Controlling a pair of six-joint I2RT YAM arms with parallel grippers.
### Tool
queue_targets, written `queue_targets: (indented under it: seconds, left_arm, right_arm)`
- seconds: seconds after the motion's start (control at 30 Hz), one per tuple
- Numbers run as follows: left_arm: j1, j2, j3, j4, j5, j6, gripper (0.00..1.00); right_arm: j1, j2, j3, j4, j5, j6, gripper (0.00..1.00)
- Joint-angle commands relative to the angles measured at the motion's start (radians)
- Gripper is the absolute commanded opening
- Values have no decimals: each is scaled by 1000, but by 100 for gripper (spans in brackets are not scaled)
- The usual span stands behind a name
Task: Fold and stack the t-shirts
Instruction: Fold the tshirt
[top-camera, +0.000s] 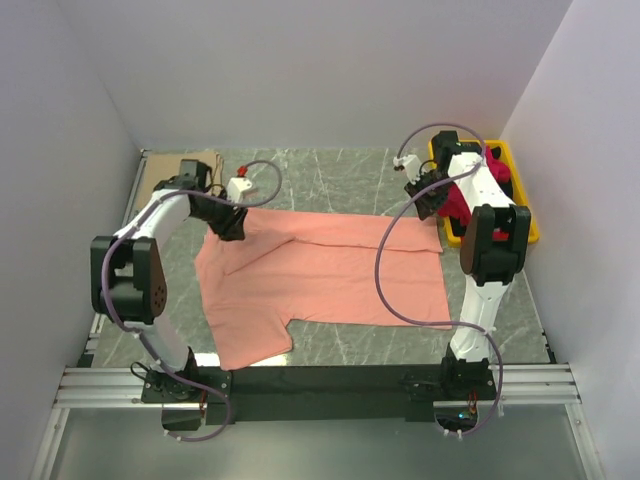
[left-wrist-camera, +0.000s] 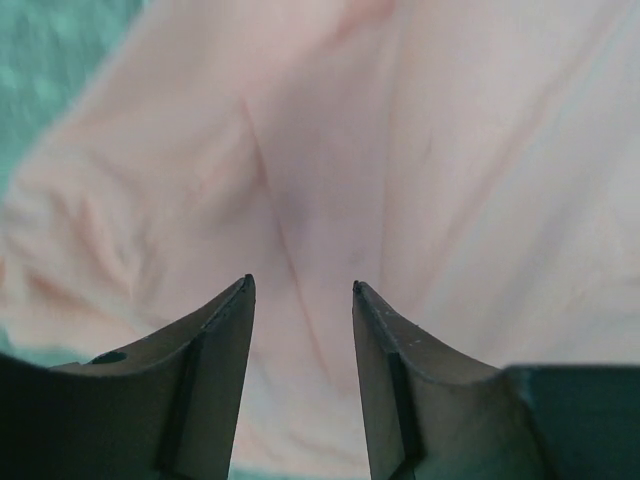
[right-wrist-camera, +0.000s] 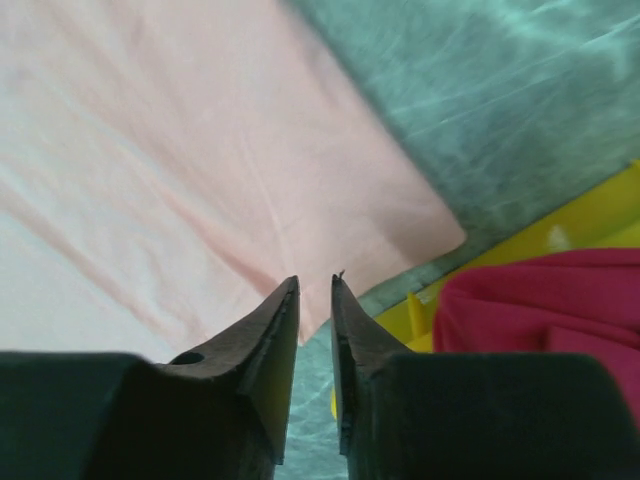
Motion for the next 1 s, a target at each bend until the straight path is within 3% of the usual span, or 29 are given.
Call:
queue_targets:
  seconds: [0.0, 0.13, 0.17, 0.2, 0.63, 0.83, 0.93, 0.97]
  left_arm:
    - [-65, 72, 84, 139, 21, -203, 50]
    - [-87, 225, 222, 145, 81, -292, 55]
    - [-90, 245, 242, 147, 89, -320, 62]
    - [-93, 261, 259, 153, 95, -331, 63]
    - [-128, 431, 371, 79, 166, -325, 61]
    - [-136, 437, 347, 86, 152, -320, 61]
    - [-147, 422, 333, 41, 161, -268, 56]
    - [-148, 410, 324, 34, 167, -256, 51]
  right_arm:
    - [8, 38, 69, -44, -52, 108, 24]
    - [8, 58, 80, -38, -60, 165, 23]
    - [9, 63, 84, -44, -75, 171, 23]
    - [9, 64, 86, -49, -83, 182, 23]
    - [8, 58, 30, -11, -63, 200, 23]
    - [8, 64, 44, -18, -58, 191, 23]
    - [8, 61, 44, -21, -57, 185, 23]
    - [8, 61, 40, -20, -54, 179, 23]
